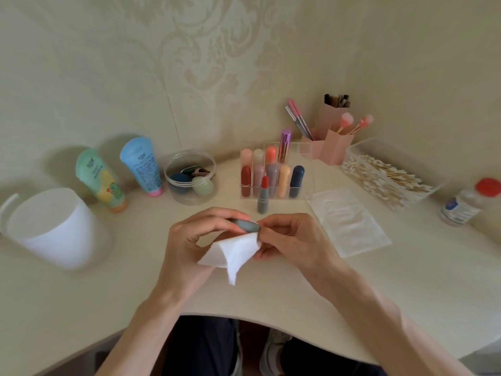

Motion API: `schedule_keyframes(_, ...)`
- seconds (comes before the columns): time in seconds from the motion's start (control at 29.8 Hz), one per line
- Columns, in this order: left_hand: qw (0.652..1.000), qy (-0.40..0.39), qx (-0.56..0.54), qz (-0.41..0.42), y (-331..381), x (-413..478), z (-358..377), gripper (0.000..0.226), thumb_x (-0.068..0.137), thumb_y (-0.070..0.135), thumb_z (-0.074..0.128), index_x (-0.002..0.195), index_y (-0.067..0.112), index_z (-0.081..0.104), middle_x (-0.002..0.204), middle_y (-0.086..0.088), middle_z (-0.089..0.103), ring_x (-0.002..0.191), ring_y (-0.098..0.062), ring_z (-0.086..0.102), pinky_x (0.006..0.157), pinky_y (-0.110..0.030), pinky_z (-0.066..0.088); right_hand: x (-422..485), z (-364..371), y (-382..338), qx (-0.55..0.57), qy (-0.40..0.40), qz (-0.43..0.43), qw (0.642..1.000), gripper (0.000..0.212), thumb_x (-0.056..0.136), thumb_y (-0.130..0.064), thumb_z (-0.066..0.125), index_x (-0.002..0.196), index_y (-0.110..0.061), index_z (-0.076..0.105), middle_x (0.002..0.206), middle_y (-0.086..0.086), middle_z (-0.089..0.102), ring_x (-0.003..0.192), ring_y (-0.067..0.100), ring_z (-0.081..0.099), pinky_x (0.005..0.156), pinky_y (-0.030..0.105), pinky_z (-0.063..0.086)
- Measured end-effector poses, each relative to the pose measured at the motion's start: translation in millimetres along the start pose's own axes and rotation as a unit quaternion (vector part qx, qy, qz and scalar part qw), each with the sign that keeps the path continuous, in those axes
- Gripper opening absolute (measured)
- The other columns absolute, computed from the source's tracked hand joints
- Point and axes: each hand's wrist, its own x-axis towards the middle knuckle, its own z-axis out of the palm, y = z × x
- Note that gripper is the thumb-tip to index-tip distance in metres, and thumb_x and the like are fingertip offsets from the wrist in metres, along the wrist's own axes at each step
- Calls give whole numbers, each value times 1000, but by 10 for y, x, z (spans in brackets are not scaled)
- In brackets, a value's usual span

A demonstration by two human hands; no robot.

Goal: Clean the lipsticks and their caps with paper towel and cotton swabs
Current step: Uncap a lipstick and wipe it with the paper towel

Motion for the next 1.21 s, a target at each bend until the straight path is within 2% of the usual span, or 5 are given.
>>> schedule_keyframes(0.13,989,-9,-49,-138,-3,31,80,42,87,19,82,126,24,69,115,3,75,95,-18,75,84,-25,58,24,-30,21,-82,30,-80,993,14,93,-1,72,89,-11,81,73,6,77,65,16,72,68,30,60)
schedule_keyframes(0.34,984,-14,-8,-175,-53,28,51,17,95,22,66,106,23,79,79,-1,75,66,-10,66,62,-24,51,26,-39,79,-229,54,-235,943,13,89,-7,77,93,-19,80,77,-7,74,73,14,71,73,27,60)
schedule_keyframes(0.54,989,2,-32,-147,-33,39,47,29,83,-2,78,102,20,80,100,5,80,91,-20,77,84,-31,61,46,-67,40,-110,3,-138,984,21,94,-1,74,87,-20,79,76,2,76,68,14,74,67,27,60)
schedule_keyframes(0.77,994,12,-5,-113,-2,24,71,37,77,-17,77,96,14,82,98,7,80,95,-15,76,85,-21,57,40,-71,-24,-52,-36,16,998,12,94,0,70,91,-5,81,77,12,77,65,16,70,65,22,57)
schedule_keyframes(1.21,987,59,-28,-148,-88,44,18,30,89,5,75,116,16,74,112,4,77,101,-16,73,87,-22,56,131,-581,-45,-255,0,-118,960,15,98,-16,72,100,-27,82,92,-11,79,74,7,73,77,19,55)
